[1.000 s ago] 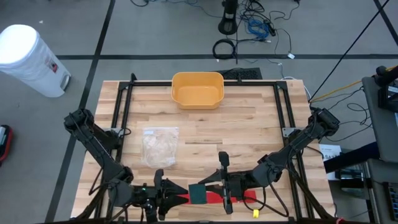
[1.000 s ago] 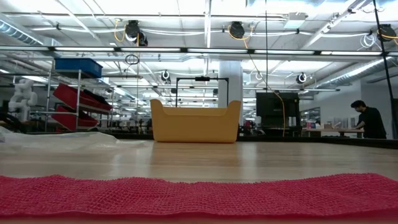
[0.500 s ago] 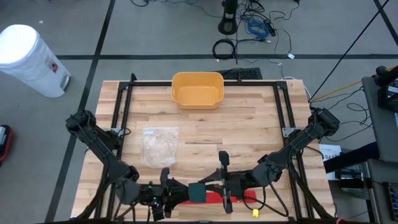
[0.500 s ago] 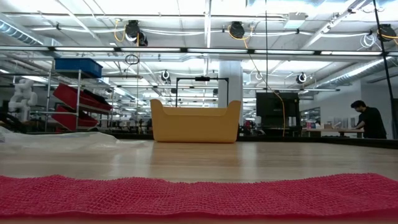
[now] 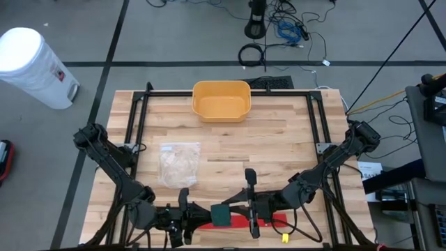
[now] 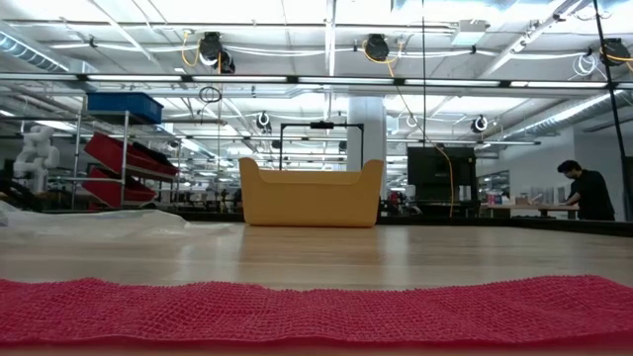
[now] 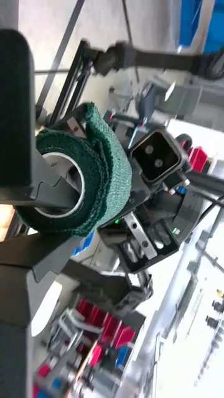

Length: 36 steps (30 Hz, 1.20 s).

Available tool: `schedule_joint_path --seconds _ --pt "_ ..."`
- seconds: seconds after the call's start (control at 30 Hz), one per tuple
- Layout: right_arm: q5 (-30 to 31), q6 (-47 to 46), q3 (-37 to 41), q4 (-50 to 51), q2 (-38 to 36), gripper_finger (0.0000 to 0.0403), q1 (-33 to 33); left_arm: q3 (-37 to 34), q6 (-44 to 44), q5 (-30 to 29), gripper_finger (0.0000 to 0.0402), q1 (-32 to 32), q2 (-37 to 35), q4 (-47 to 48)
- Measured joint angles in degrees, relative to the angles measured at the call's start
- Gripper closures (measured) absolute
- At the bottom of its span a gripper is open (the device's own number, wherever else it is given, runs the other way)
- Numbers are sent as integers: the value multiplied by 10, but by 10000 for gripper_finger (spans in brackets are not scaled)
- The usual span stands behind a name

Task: Roll bandage
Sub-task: Roll the green bandage

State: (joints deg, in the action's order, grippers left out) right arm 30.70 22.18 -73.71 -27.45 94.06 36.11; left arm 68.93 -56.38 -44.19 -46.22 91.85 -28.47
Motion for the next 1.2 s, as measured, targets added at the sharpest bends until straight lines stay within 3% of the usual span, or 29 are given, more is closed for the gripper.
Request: schedule_joint_path --seconds 0.4,0.67,0.87,1.2 --pt "161 121 0 7 -17 269 66 0 1 -2 377 0 0 -2" --pt "152 233 0 37 -18 261 110 0 1 2 377 1 0 -2" --pt "77 274 0 32 -12 270 112 0 1 2 377 1 0 -2" --pt "82 331 0 -44 20 287 88 0 4 2 377 4 0 -2"
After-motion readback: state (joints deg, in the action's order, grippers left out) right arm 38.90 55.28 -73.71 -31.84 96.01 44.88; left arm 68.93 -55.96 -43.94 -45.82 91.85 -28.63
